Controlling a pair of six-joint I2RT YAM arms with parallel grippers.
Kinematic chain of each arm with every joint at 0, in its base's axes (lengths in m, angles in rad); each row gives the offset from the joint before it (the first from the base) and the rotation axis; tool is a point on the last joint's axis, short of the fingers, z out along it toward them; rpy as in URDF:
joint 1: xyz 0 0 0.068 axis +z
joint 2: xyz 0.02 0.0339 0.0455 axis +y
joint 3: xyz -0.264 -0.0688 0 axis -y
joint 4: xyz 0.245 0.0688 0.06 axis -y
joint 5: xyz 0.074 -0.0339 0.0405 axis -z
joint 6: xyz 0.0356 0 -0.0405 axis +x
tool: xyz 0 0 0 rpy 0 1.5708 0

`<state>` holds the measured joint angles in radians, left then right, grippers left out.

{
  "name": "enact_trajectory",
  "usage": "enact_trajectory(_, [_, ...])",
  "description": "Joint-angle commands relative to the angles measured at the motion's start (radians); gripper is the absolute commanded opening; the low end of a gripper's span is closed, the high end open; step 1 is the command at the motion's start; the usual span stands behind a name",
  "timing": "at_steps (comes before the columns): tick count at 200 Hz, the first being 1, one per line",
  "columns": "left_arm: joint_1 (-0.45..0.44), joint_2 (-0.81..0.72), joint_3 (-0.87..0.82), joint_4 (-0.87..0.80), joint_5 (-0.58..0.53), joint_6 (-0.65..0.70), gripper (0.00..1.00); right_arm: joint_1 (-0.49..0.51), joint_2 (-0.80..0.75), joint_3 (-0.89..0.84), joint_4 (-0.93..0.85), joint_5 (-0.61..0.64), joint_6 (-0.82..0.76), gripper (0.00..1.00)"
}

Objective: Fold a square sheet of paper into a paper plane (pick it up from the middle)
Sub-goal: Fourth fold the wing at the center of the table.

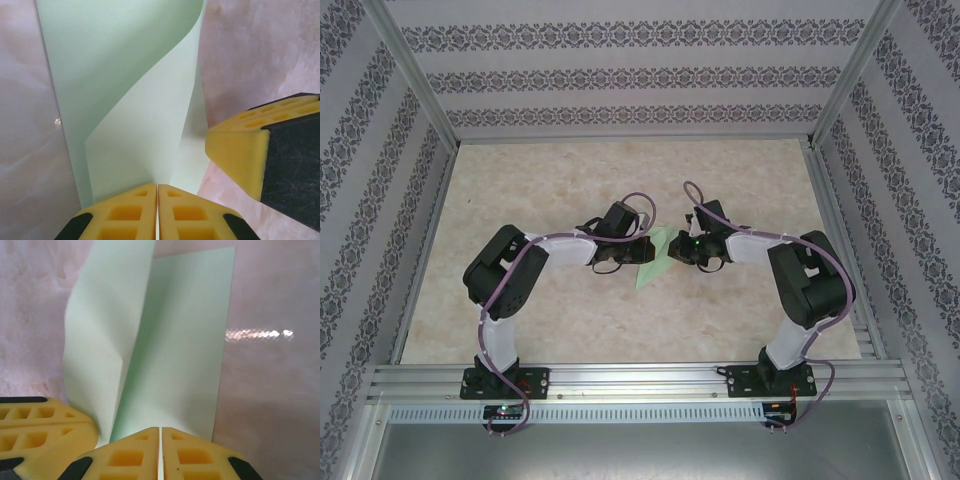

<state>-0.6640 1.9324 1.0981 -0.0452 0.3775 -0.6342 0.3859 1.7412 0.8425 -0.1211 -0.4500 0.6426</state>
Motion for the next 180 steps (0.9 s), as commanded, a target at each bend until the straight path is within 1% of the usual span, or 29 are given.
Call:
enact_trajectory(1, [-0.01,0.014,-0.014,-0.011,-0.027,-0.008,0.1,0.005,0.038,0.026,0.029,-0.024,0.021,0.11])
enact_trajectory(82, [-0.009,0.015,-0.04,-0.034,-0.066,-0.021,0.09,0.001,0.09,0.027,0.009,-0.012,0.024,0.1])
enact_trajectory(147, [-0.009,0.007,-0.059,-0.063,-0.125,-0.04,0.08,-0.012,0.089,0.023,0.01,-0.009,0.022,0.1])
enact_trajectory(180, [-0.009,0.006,-0.075,-0.071,-0.125,-0.05,0.05,-0.011,0.073,0.029,0.029,-0.034,0.022,0.1])
